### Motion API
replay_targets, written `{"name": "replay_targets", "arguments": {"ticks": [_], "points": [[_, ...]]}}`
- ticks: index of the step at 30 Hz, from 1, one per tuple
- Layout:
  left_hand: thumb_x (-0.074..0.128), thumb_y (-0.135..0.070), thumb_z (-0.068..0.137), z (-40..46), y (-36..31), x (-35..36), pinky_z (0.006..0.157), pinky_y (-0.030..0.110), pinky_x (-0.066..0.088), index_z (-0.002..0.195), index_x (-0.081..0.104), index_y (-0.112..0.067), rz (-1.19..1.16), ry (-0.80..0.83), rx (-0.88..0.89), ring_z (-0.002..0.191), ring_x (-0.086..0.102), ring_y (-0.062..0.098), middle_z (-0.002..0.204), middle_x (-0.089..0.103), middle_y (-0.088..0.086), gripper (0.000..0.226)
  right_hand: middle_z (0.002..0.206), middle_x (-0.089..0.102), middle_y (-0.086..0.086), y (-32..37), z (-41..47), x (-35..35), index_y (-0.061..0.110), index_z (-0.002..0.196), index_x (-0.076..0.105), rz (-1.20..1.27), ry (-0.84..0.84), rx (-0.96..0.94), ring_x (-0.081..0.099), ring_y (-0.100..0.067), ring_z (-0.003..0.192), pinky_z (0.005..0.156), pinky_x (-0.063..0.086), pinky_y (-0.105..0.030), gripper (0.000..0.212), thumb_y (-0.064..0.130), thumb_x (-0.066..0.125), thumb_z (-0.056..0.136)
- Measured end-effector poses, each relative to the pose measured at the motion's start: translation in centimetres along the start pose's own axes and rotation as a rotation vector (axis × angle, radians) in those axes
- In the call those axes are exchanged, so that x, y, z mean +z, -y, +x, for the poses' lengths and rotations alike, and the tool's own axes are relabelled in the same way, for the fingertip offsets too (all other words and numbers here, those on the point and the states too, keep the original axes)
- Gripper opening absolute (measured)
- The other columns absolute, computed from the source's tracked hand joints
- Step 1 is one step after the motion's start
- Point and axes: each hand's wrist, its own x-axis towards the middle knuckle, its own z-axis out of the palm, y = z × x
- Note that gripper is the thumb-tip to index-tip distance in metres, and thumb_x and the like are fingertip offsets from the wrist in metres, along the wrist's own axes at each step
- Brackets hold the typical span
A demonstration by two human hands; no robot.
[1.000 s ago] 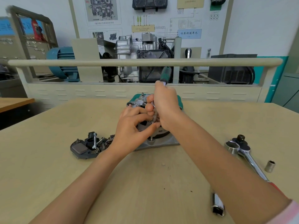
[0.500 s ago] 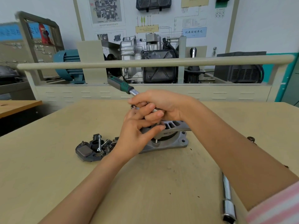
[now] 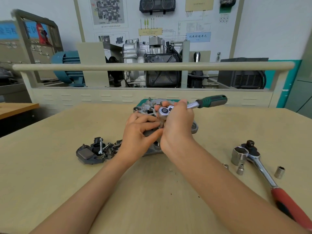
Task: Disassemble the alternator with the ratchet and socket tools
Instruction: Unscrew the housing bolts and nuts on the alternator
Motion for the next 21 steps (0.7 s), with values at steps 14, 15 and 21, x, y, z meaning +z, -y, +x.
{"name": "replay_targets", "arguments": {"ticks": [14,15,21], "points": [[0.052,-0.045,0.074,0.1,-0.2,-0.2,0.091,0.036,0.033,0.074,0.058,-0.042,-0.033,0.021,-0.001,0.094,0.048,0.021,0.086,0.056,-0.029,0.007,0.044,0.040,0.003,1.7,1.9,1.0,0.012,0.068,0.041,-0.754,0.359,0.065,0.026,-0.009,0.025,0.034,0.021,-0.015,0.033,0.029,0.043,0.097],[0.053,-0.044,0.074,0.1,-0.3,-0.2,0.091,0.037,0.034,0.073,0.058,-0.040,-0.043,0.022,-0.001,0.095,0.048,0.024,0.088,0.056,-0.028,0.006,0.045,0.040,0.002,1.7,2.0,1.3,0.012,0.070,0.042,-0.851,0.425,0.077,0.026,-0.008,0.025,0.033,0.021,-0.015,0.030,0.027,0.045,0.096],[0.074,-0.013,0.078,0.3,-0.1,-0.4,0.098,0.049,0.038,0.086,0.070,-0.025,-0.161,0.045,-0.036,0.110,0.048,0.029,0.098,0.054,-0.019,0.015,0.039,0.035,0.010,2.5,3.4,2.8,0.019,0.058,0.038,-1.217,0.877,0.342,0.024,-0.006,0.028,0.037,0.018,-0.018,0.035,0.021,0.049,0.091]]}}
